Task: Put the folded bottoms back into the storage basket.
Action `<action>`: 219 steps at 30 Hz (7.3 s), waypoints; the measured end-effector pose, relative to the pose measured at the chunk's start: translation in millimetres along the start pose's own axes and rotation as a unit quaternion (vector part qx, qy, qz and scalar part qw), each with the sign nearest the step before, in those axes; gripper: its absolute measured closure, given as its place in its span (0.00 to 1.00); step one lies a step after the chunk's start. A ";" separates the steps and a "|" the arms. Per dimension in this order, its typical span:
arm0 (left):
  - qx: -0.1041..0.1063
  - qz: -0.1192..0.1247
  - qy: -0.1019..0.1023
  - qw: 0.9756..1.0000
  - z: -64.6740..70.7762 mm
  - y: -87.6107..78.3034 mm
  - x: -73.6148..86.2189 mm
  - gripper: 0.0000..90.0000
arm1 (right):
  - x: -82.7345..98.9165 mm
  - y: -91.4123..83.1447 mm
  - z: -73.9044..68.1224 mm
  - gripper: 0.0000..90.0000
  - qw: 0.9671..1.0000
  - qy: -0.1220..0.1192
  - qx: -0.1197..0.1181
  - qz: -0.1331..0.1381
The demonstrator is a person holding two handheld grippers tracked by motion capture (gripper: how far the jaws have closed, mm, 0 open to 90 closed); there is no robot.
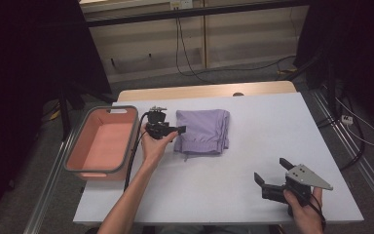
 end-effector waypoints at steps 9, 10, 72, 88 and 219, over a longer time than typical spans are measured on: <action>-0.003 -0.016 -0.037 0.999 -11.9 15.6 1.8 0.36 | 0.7 0.1 0.0 0.02 1.000 0.004 -0.004 -0.001; -0.004 -0.020 -0.038 0.999 -14.3 16.2 2.7 0.38 | 1.0 -0.2 0.3 0.02 1.000 0.006 -0.004 -0.003; 0.060 0.010 0.068 0.996 45.7 8.8 -6.9 0.95 | 2.2 1.0 -0.5 0.03 1.000 0.002 -0.003 -0.007; 0.060 0.032 0.086 0.994 55.9 -10.0 -13.5 0.95 | 2.3 1.3 -1.1 0.03 1.000 0.002 -0.005 -0.008; 0.022 0.196 0.163 0.967 59.8 -220.9 -58.4 0.96 | 0.0 -2.5 -6.3 0.03 1.000 -0.009 -0.020 0.002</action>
Point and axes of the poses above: each handheld gripper's, and its own axes: y roughly forward along the jaws, x roughly out of its underside, z roughly to its right, the point moved 7 cm from there along y, roughly forward along the jaws, and after that the axes turned 10 degrees about x, right-handed, at the moved point
